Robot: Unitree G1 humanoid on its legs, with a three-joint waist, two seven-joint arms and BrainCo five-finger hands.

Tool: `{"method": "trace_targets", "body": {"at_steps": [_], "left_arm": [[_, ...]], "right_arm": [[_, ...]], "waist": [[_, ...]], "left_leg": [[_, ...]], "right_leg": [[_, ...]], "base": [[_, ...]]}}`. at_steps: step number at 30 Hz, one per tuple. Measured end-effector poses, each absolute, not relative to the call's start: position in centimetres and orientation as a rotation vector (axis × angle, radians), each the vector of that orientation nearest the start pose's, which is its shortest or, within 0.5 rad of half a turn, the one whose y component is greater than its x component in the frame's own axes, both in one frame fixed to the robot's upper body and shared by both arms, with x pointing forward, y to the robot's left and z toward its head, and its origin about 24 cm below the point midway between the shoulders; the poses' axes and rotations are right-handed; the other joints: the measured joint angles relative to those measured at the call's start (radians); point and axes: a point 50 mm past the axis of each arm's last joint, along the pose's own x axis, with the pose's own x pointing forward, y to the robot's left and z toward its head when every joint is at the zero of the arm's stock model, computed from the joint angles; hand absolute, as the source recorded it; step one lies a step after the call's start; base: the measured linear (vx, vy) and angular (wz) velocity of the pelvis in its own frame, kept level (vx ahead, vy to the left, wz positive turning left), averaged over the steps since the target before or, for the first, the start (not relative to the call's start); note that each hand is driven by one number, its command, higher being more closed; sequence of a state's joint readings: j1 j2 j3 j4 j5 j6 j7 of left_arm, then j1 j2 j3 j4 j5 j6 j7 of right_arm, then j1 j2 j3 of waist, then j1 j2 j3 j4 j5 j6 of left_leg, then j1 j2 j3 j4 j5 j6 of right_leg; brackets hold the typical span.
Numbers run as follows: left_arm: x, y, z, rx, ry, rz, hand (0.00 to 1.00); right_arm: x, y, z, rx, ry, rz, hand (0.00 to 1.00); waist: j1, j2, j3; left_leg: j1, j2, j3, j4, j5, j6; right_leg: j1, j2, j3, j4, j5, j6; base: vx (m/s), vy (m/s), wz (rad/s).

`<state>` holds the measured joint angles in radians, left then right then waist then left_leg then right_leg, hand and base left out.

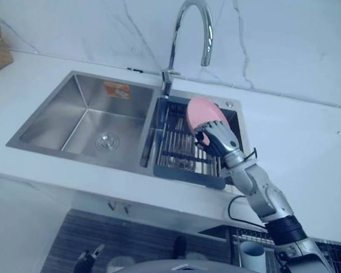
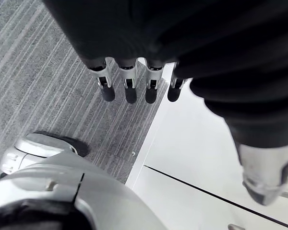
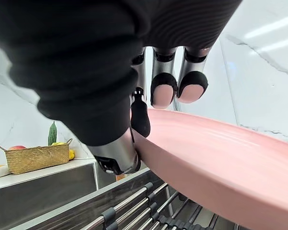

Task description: Walk over to the sink, pick up the cup, carry it to the dishwasher, place the cup inside the dishwasher, then close the dishwasher door

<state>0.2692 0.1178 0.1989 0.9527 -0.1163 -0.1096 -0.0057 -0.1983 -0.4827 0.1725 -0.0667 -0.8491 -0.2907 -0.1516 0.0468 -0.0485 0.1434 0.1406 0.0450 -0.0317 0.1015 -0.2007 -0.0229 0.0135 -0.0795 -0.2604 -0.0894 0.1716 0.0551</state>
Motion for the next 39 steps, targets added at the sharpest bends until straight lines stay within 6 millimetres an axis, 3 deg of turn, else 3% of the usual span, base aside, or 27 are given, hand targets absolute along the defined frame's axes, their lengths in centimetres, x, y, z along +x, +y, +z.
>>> {"method": "trace_targets", "body": {"at_steps": [14, 15, 23, 39], "left_arm": [[4.3, 23.0, -15.6, -0.078, 1.066, 0.381, 0.0], [4.3, 23.0, -15.6, -0.079, 1.066, 0.381, 0.0], [4.3, 23.0, -15.6, -0.08, 1.067, 0.379, 0.0], [4.3, 23.0, -15.6, -0.086, 1.068, 0.385, 0.0]], "right_arm": [[26.8, -14.3, 11.6, -1.278, -0.607, 0.34, 1.0], [26.8, -14.2, 11.5, -1.282, -0.599, 0.355, 0.0], [27.0, -14.2, 10.8, -1.291, -0.542, 0.364, 0.0], [28.2, -17.5, 10.0, -1.277, -0.31, 0.18, 0.0]], "waist": [[0.004, 0.007, 0.0], [0.005, 0.007, 0.0], [0.008, 0.005, 0.0], [0.0, 0.003, -0.002]], "left_leg": [[-0.002, 0.0, -0.016, 0.0, 0.0, 0.0], [-0.004, 0.0, -0.019, 0.0, 0.0, 0.0], [-0.013, -0.002, -0.032, 0.002, 0.001, -0.001], [-0.013, -0.002, -0.037, 0.0, 0.004, -0.001]], "right_leg": [[0.002, -0.001, -0.006, 0.0, 0.0, 0.0], [0.002, -0.001, -0.009, 0.0, 0.0, 0.0], [0.002, -0.003, -0.028, 0.0, 0.0, 0.0], [0.005, -0.003, -0.028, 0.0, 0.0, 0.0]], "base": [[0.0, 0.0, 0.01], [-0.01, 0.002, 0.06], [-0.01, 0.007, 0.05], [0.0, 0.004, 0.01]]}}
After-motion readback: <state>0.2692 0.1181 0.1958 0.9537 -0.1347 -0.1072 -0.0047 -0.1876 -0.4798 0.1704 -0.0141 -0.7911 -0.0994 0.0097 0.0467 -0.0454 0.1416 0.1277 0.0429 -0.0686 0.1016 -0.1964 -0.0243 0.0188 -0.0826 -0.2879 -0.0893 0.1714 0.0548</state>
